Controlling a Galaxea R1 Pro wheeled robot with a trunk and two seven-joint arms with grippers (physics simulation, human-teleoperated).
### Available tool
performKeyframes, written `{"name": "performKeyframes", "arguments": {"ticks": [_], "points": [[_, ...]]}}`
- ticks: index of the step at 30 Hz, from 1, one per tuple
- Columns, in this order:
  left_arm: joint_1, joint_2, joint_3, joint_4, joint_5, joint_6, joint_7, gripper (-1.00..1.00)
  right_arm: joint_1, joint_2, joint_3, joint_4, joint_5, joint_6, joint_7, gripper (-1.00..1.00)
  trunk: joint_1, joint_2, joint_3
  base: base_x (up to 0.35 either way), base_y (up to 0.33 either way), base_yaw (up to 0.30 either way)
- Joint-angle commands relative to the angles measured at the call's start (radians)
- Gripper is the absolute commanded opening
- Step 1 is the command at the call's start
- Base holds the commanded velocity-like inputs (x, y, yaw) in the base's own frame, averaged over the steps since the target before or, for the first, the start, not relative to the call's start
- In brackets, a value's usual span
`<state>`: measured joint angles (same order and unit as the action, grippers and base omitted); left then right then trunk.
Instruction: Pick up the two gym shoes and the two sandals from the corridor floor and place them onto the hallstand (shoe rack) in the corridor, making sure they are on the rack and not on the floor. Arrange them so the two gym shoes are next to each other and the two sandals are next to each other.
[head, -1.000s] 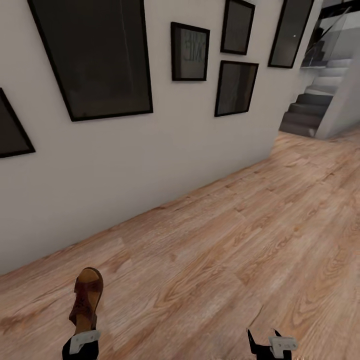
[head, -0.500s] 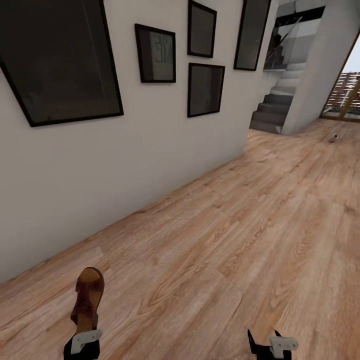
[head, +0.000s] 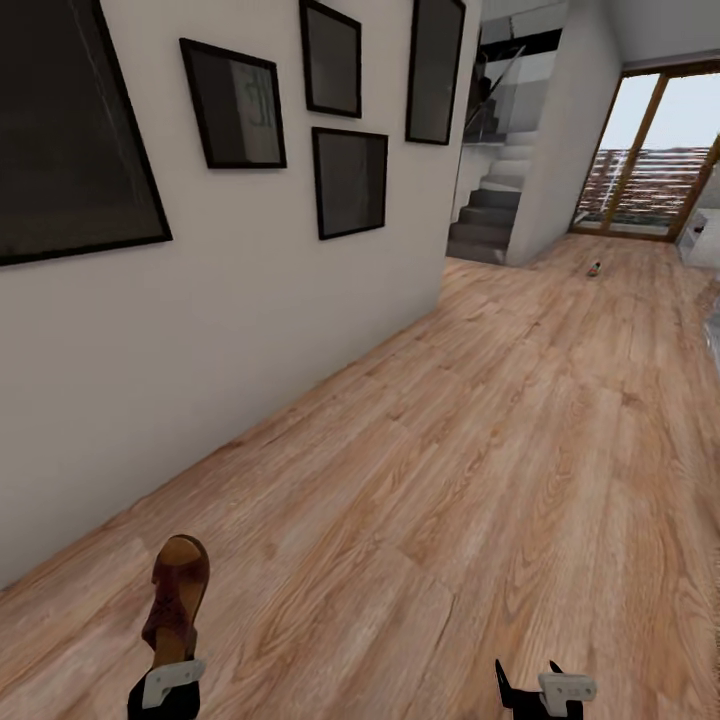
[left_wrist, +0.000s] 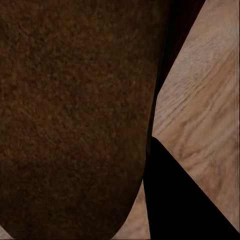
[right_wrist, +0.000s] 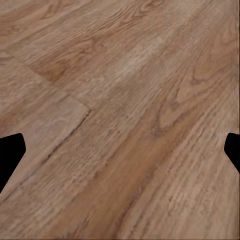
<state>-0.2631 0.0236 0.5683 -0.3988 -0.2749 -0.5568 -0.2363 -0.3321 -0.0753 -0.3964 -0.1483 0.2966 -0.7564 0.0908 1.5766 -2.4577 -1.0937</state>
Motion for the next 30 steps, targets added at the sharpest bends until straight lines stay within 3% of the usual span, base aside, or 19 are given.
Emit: {"name": "performKeyframes", "arguments": {"ticks": [1, 30], "points": [[-0.001, -0.001, 0.009, 0.0, -0.011, -0.004, -0.005, -1.0, -0.001, 0.0, -0.009, 0.001, 0.001, -0.003, 0.009, 1.0, 0.0, 0.0, 0.0, 0.326, 0.0, -0.3], [-0.001, -0.001, 0.005, 0.002, -0.014, -0.003, -0.005, -1.0, -0.001, 0.0, -0.009, 0.001, 0.001, -0.003, 0.01, 1.0, 0.0, 0.0, 0.002, 0.336, 0.0, -0.3]]}}
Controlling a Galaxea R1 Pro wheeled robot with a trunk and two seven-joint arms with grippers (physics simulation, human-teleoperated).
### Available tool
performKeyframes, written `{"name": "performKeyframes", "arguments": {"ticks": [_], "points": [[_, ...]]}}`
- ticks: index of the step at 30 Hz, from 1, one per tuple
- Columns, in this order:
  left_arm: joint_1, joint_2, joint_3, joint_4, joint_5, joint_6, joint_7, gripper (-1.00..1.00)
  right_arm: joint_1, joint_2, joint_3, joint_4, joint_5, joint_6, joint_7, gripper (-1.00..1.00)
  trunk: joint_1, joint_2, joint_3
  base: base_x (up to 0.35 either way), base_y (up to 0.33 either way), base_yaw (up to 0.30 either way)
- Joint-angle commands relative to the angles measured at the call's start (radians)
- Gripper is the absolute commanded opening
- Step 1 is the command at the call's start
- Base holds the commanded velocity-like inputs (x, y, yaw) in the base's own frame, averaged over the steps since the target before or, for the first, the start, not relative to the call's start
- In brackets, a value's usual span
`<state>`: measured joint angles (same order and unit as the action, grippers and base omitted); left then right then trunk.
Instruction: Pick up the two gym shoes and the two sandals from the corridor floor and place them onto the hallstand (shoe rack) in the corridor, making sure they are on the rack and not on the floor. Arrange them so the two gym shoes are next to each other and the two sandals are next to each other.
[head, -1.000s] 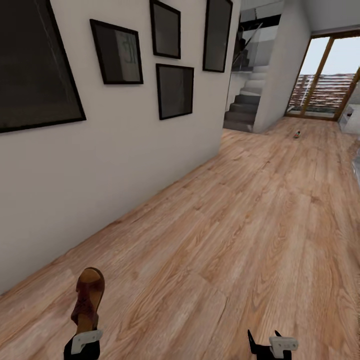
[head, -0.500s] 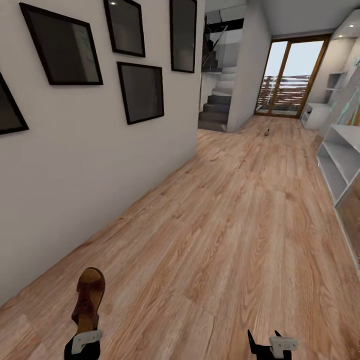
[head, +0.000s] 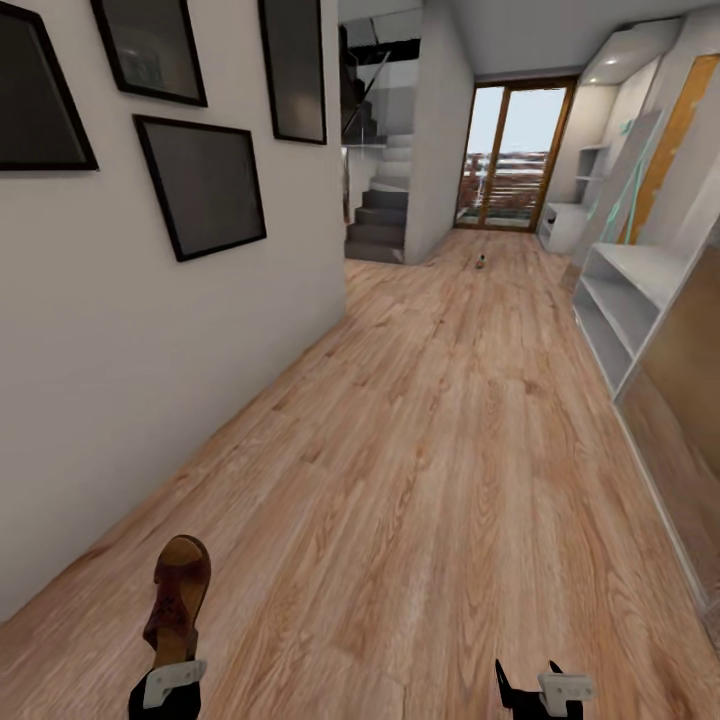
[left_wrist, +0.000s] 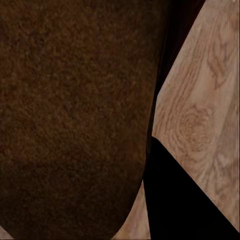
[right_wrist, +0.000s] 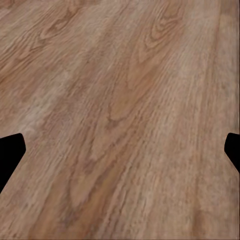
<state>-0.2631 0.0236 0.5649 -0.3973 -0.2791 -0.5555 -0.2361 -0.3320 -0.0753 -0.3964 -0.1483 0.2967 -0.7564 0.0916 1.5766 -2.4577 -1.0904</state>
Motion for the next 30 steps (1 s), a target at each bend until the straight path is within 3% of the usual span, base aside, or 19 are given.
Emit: {"name": "performKeyframes", "arguments": {"ticks": [1, 18, 30], "points": [[-0.001, -0.001, 0.009, 0.0, -0.01, -0.004, -0.005, -1.0, -0.001, 0.0, -0.009, 0.001, 0.001, -0.003, 0.009, 1.0, 0.0, 0.0, -0.001, 0.337, 0.0, -0.3], [-0.001, -0.001, 0.009, 0.0, -0.01, -0.004, -0.005, -1.0, -0.001, 0.002, -0.009, 0.0, 0.001, -0.003, 0.01, 1.0, 0.0, 0.0, -0.001, 0.337, 0.0, -0.294], [-0.001, -0.002, 0.008, 0.0, -0.011, -0.004, -0.006, -1.0, -0.001, 0.003, -0.009, -0.001, -0.001, -0.003, 0.01, 1.0, 0.0, 0.0, -0.001, 0.337, 0.0, -0.037]]}}
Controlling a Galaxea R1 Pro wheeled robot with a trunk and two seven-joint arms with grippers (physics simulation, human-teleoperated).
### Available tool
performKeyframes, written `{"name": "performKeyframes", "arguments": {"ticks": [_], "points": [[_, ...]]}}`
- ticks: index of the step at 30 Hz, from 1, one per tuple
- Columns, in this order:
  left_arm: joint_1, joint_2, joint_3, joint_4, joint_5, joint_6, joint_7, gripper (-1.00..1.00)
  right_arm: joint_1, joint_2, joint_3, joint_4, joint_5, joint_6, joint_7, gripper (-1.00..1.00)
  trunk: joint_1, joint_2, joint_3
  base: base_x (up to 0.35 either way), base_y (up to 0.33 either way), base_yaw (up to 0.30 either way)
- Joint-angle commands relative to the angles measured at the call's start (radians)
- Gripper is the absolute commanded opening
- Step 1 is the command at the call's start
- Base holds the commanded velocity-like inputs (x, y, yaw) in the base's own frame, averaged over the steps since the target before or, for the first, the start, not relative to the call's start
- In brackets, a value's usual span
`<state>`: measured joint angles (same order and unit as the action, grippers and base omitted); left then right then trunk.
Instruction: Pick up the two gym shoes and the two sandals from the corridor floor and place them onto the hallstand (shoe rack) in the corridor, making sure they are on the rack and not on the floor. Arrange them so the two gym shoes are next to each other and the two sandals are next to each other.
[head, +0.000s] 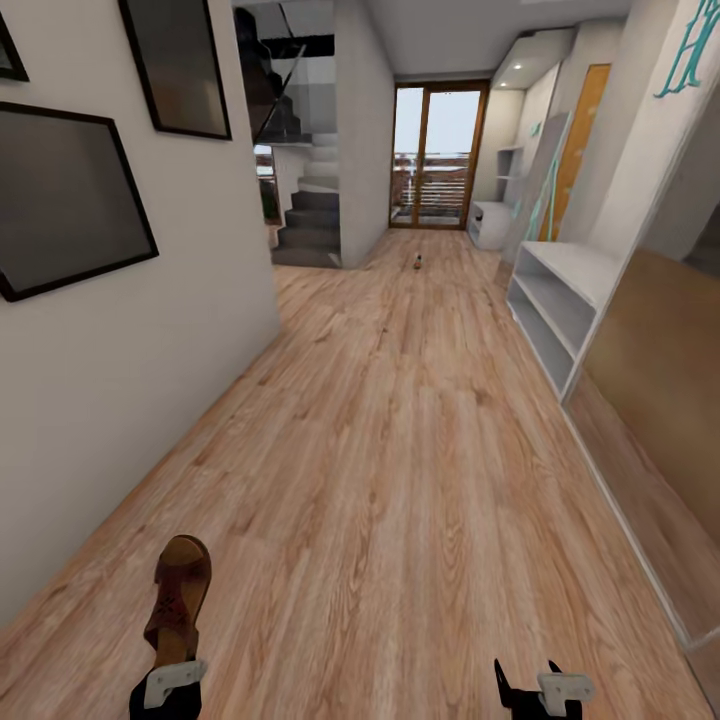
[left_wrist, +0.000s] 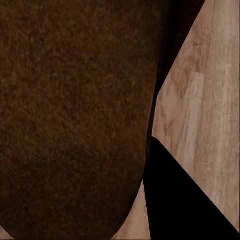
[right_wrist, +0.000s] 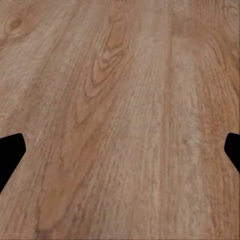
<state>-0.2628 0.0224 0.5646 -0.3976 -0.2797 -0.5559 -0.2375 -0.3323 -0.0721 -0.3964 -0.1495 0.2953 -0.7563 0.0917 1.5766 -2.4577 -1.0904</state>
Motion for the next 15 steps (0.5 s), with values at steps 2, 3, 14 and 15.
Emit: {"name": "performKeyframes", "arguments": {"ticks": [2, 3, 14, 15], "points": [[-0.001, -0.001, 0.009, 0.0, -0.01, -0.004, -0.005, -1.0, -0.001, -0.001, -0.009, 0.001, 0.001, -0.003, 0.01, 1.0, 0.0, 0.0, -0.001, 0.337, 0.0, -0.001], [-0.001, -0.001, 0.008, 0.0, -0.01, -0.004, -0.005, -1.0, -0.001, -0.001, -0.009, 0.001, 0.001, -0.003, 0.01, 1.0, 0.0, 0.0, -0.001, 0.337, 0.0, -0.001], [-0.001, -0.001, 0.008, 0.0, -0.01, -0.004, -0.005, -1.0, -0.001, 0.004, -0.007, 0.001, 0.001, -0.003, 0.011, 1.0, 0.0, 0.0, -0.001, 0.337, 0.0, 0.0], [-0.001, -0.001, 0.008, 0.0, -0.01, -0.004, -0.005, -1.0, -0.001, 0.004, -0.007, 0.001, 0.001, -0.003, 0.011, 1.0, 0.0, 0.0, -0.001, 0.337, 0.0, 0.0]]}}
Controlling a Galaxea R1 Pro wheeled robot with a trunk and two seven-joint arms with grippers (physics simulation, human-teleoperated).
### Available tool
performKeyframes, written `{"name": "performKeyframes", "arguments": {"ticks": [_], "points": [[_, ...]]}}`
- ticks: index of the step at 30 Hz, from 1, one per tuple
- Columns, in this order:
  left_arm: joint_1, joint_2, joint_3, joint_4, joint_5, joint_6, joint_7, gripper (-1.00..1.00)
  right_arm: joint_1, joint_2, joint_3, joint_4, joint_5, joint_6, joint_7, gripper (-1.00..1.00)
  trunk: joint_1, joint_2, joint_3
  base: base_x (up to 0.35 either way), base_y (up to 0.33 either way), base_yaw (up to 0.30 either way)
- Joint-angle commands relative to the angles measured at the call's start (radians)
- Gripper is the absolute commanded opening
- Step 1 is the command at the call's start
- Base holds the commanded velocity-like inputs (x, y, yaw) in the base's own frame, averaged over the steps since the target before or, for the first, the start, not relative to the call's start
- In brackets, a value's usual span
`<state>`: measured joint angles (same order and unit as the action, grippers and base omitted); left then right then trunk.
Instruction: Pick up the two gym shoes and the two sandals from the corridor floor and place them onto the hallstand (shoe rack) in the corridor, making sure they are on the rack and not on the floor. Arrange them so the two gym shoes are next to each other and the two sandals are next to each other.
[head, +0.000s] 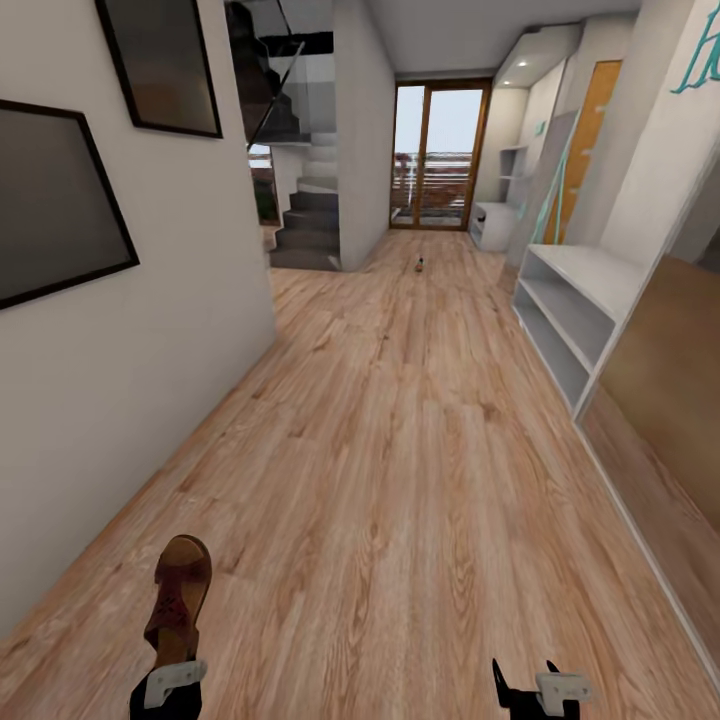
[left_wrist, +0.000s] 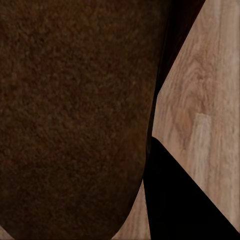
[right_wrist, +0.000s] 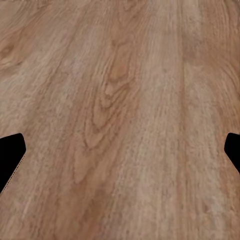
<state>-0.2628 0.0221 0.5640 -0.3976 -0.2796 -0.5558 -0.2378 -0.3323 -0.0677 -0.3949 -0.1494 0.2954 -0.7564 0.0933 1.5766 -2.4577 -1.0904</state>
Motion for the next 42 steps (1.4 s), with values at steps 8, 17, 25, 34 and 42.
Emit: {"name": "performKeyframes", "arguments": {"ticks": [8, 17, 25, 34, 42], "points": [[-0.001, -0.001, 0.009, 0.001, -0.01, -0.004, -0.005, -1.0, -0.001, -0.006, -0.009, -0.001, 0.002, -0.003, 0.009, 1.0, 0.0, 0.0, -0.001, 0.337, 0.0, 0.0], [-0.001, -0.001, 0.009, 0.008, -0.01, -0.004, -0.005, -1.0, -0.001, -0.005, -0.009, -0.001, 0.002, -0.004, 0.009, 1.0, 0.0, 0.0, -0.001, 0.337, 0.0, 0.0], [-0.001, -0.001, 0.01, 0.01, -0.01, -0.004, -0.005, -1.0, -0.001, -0.002, -0.009, 0.0, 0.002, -0.004, 0.009, 1.0, 0.0, 0.0, -0.001, 0.338, 0.0, -0.113], [-0.001, 0.0, 0.009, 0.01, -0.01, -0.004, -0.004, -1.0, -0.001, -0.001, -0.008, 0.002, 0.005, -0.002, 0.013, 1.0, 0.0, 0.0, -0.001, 0.338, 0.0, -0.159], [-0.001, 0.0, 0.008, 0.011, -0.01, -0.004, -0.003, -1.0, -0.001, -0.006, -0.008, 0.001, 0.005, -0.002, 0.014, 1.0, 0.0, 0.0, -0.001, 0.337, 0.0, -0.018]]}}
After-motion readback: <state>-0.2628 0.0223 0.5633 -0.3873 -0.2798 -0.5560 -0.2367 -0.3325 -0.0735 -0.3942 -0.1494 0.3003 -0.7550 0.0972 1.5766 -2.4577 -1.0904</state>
